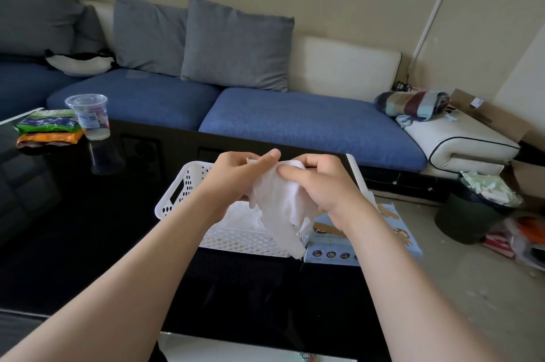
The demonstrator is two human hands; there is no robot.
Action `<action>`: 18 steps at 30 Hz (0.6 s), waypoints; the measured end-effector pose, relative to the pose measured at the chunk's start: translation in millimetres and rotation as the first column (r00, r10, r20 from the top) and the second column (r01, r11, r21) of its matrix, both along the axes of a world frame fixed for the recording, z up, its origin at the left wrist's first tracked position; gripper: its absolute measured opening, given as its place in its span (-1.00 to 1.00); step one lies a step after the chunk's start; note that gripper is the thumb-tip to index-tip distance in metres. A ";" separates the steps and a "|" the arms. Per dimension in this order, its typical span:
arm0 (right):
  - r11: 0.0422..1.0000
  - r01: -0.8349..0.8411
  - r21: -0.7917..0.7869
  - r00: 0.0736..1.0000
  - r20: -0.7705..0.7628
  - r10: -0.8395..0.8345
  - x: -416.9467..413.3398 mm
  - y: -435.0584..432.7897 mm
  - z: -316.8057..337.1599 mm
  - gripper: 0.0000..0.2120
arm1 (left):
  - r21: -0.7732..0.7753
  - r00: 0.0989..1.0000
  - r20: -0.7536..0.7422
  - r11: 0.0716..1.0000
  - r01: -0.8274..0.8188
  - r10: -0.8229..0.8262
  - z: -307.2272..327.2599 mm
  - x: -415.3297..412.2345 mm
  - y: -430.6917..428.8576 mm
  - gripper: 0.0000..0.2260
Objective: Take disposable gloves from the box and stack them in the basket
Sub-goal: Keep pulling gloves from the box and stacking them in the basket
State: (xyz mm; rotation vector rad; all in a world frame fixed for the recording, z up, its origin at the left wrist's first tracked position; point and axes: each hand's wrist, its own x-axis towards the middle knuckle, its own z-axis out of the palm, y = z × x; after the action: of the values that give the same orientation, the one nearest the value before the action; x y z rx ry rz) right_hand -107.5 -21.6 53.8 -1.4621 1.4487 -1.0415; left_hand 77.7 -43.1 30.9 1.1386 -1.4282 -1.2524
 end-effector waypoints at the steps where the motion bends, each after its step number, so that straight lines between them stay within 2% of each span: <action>1: 1.000 -0.009 -0.014 1.000 -0.007 0.009 -1.3 0.8 0.3 -0.88 | -0.009 1.000 0.020 1.000 -0.010 0.010 -1.6 1.0 -0.2 -0.54; 6: 0.996 -0.006 -0.091 1.000 -0.011 0.005 -6.8 4.5 3.0 -0.87 | 0.039 0.989 0.145 0.999 0.034 -0.040 -3.9 8.6 -1.9 -0.53; 9: 0.993 0.005 -0.118 0.999 -0.041 -0.010 -10.5 4.5 4.4 -0.80 | -0.055 0.995 0.097 0.998 0.009 -0.003 -2.0 7.6 -1.2 -0.65; 11: 0.995 -0.015 -0.097 0.993 -0.114 0.004 -12.1 3.7 5.2 -0.81 | -0.091 0.997 0.072 0.995 -0.032 0.038 -0.8 3.9 0.0 -0.70; 15: 0.994 -0.110 -0.004 0.966 -0.236 0.106 -12.5 3.0 2.0 -0.85 | -0.083 0.996 -0.007 0.992 -0.092 0.092 0.9 0.2 -1.6 -0.60; 18: 0.986 -0.165 0.034 0.956 -0.238 0.169 -14.4 6.7 3.0 -0.87 | -0.107 0.982 -0.001 0.976 -0.187 0.188 1.1 -2.9 -1.8 -0.60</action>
State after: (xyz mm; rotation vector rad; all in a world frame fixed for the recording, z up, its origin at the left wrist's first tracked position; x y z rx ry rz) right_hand -122.0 -14.8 56.8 -1.7153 1.4645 -0.7691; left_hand 74.9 -44.9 32.0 1.1783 -1.3435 -1.0285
